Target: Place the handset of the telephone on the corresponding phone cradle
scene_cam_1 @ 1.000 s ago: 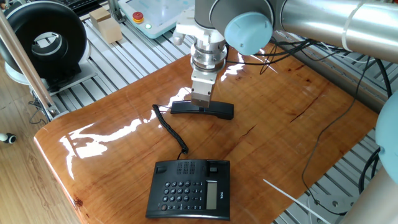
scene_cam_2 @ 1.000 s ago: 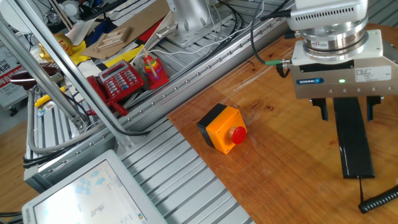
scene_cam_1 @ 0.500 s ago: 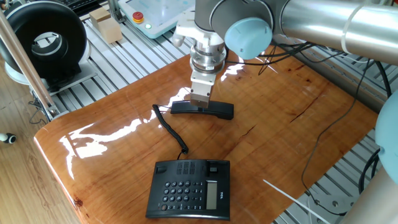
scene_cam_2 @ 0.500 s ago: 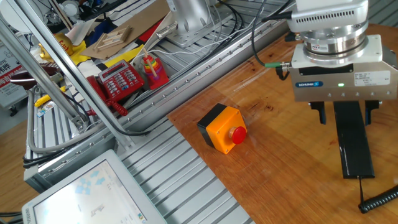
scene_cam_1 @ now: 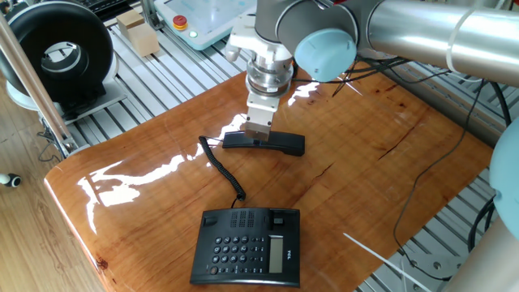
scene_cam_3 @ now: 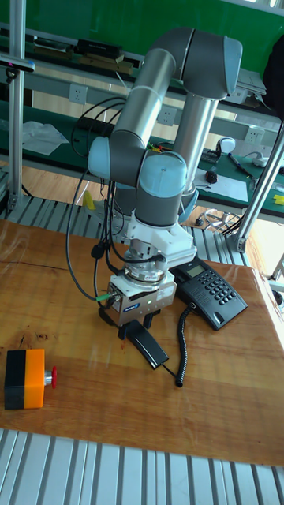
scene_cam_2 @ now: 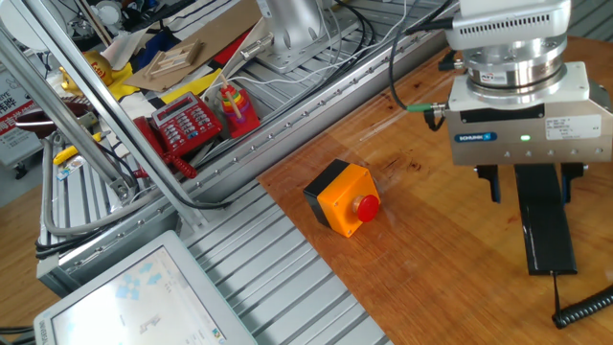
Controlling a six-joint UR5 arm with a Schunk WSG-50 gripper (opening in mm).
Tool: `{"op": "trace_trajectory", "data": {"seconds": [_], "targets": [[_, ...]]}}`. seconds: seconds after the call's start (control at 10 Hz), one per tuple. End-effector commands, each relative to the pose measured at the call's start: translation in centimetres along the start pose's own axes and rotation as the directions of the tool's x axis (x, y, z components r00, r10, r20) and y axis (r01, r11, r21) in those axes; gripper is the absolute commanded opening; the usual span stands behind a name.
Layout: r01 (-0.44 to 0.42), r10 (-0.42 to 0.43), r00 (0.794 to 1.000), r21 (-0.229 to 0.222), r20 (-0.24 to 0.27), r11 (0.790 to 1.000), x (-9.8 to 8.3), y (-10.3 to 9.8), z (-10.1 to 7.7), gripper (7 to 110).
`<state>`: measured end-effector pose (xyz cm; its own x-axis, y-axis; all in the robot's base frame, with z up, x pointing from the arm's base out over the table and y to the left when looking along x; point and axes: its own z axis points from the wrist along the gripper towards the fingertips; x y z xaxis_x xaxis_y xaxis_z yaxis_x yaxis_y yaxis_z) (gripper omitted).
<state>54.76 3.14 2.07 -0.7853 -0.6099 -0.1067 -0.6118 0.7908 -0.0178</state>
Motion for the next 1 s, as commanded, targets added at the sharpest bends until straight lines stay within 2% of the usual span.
{"op": "trace_trajectory", "data": {"seconds": [0.0,0.3,0.4,0.7,0.9], "targets": [[-0.005,0.005,1.0,0.001,0.015,1.0,0.3,-0.3,0.8,66],[-0.025,0.025,1.0,0.011,0.009,1.0,0.6,0.5,1.8,66],[-0.014,0.014,1.0,0.006,0.005,1.0,0.8,0.5,1.8,44],[-0.007,0.007,1.0,-0.007,0.013,1.0,1.1,0.8,2.0,44],[-0.001,0.002,1.0,-0.003,0.008,1.0,1.3,0.4,1.5,44]]}}
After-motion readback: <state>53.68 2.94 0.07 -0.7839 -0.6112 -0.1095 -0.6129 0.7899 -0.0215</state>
